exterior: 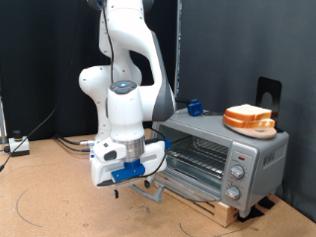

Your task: Make a piece of toast with the oven

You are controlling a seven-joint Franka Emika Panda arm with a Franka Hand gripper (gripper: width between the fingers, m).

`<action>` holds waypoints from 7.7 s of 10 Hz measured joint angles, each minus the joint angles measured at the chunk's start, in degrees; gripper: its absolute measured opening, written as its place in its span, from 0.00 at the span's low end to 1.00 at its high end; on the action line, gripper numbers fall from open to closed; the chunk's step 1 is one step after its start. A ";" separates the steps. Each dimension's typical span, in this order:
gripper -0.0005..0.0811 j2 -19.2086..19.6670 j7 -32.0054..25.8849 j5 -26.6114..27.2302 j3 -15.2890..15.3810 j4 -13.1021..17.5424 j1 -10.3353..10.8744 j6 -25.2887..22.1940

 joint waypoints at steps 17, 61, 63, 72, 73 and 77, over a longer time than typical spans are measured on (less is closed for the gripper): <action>0.99 -0.29 -13.10 4.83 0.09 7.68 -7.24 -17.37; 0.99 -70.05 -59.58 20.58 24.46 -14.03 -9.33 -54.27; 0.99 -70.50 -57.26 27.19 26.13 -16.65 -9.37 -46.20; 0.99 -65.31 -58.10 27.78 41.02 -20.42 -9.32 -36.32; 0.99 -64.49 -58.66 27.79 42.20 -20.60 -9.32 -35.70; 0.99 -63.35 -60.69 28.47 44.73 -22.77 -9.31 -33.83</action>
